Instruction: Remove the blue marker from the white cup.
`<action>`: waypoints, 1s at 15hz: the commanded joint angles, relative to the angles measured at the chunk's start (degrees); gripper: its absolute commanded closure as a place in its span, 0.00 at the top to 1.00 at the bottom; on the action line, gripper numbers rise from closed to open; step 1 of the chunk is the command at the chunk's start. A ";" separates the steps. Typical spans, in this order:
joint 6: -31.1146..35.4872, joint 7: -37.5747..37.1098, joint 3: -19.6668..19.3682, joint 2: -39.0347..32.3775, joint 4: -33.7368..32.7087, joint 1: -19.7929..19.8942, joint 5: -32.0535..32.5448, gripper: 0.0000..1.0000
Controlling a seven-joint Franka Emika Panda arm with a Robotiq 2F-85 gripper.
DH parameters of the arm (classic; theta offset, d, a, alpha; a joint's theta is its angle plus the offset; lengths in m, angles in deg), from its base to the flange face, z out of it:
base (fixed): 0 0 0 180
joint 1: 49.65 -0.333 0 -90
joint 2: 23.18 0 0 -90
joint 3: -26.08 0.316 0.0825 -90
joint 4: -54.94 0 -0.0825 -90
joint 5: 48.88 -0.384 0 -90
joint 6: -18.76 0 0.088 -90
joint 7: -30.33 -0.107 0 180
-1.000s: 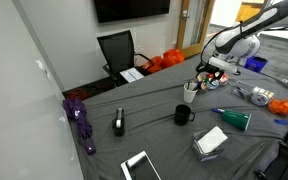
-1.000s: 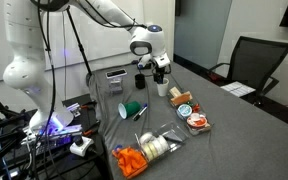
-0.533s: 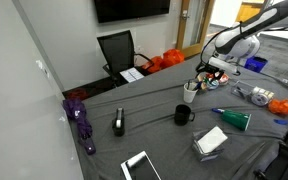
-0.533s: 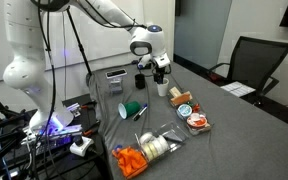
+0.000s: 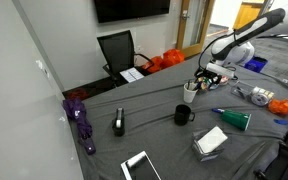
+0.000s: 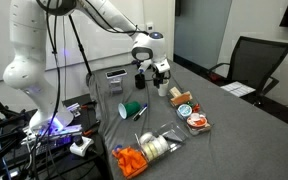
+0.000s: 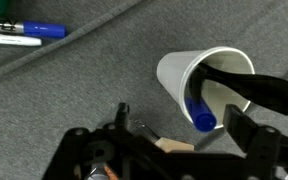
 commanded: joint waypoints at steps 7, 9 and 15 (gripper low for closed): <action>0.47 -0.82 1.42 -2.92 -2.45 1.07 0.81 0.23; 0.76 -0.50 1.52 -2.79 -2.38 1.19 0.66 0.09; 1.43 0.04 1.78 -1.77 -1.95 1.38 0.18 0.05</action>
